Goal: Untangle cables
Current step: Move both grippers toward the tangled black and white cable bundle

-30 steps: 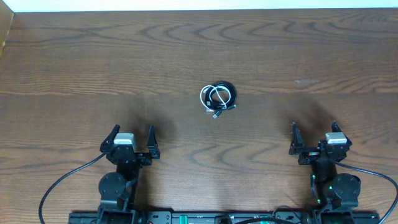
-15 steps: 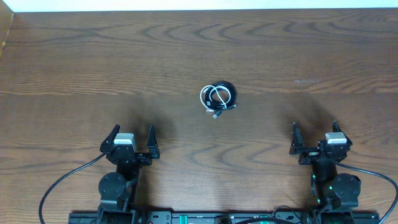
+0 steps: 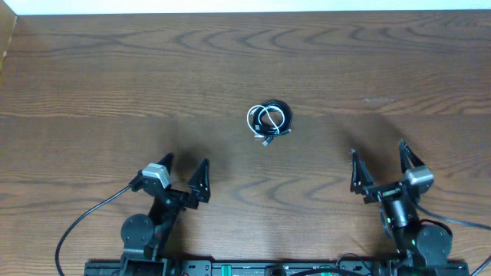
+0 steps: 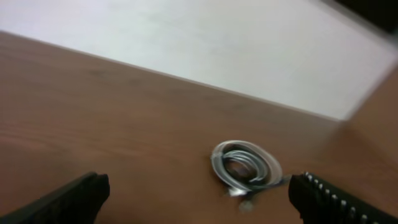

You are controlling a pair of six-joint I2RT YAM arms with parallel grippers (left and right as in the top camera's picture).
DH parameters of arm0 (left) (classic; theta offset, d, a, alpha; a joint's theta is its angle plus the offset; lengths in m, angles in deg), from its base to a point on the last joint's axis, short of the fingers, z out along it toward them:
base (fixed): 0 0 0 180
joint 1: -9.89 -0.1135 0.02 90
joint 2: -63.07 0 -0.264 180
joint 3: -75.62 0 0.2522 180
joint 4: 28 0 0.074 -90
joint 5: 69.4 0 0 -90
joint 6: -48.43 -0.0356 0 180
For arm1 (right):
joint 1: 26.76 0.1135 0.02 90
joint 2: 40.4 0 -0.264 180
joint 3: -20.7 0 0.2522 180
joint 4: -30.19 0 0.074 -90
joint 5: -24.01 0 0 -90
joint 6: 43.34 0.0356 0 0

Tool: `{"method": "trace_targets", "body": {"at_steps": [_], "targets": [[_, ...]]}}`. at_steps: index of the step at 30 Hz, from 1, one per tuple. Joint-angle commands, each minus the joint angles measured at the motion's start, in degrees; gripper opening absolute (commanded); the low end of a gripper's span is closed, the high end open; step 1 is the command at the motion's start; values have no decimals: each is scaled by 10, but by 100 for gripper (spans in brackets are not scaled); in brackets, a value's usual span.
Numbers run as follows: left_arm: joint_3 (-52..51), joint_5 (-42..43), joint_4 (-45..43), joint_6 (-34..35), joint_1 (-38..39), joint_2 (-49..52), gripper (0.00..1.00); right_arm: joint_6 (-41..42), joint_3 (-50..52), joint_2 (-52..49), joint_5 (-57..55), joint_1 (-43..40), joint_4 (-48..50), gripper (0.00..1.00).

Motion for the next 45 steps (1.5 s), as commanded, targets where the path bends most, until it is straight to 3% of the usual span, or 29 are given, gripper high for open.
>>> {"method": "trace_targets", "body": {"at_steps": [1,5,8,13,20,25,28,30,32,38,45], "targets": [[-1,148,-73,53,2,-4,98,-6,-5,3,129,1,53,99],[35,166,-106,52,2,-3,98,-20,-53,3,152,1,32,99],[90,166,-72,19,1,11,98,-69,-134,-9,151,-8,-71,99],[249,141,150,-89,1,109,98,-159,-311,-109,143,-30,-273,99],[535,117,454,-96,1,384,98,-230,-543,-370,165,-33,-497,99],[700,147,614,-96,1,555,98,-209,-670,-555,273,-33,-611,99],[723,234,617,-57,1,624,98,-103,-692,-644,404,-33,-642,99],[723,251,607,-57,2,656,98,-101,-690,-682,441,-30,-639,99],[723,252,609,-57,11,700,98,-98,-690,-735,407,-16,-640,91],[723,252,592,-51,51,803,98,-30,-690,-810,268,44,-641,89],[723,252,503,52,91,927,98,-4,-690,-848,211,106,-619,90]]}}
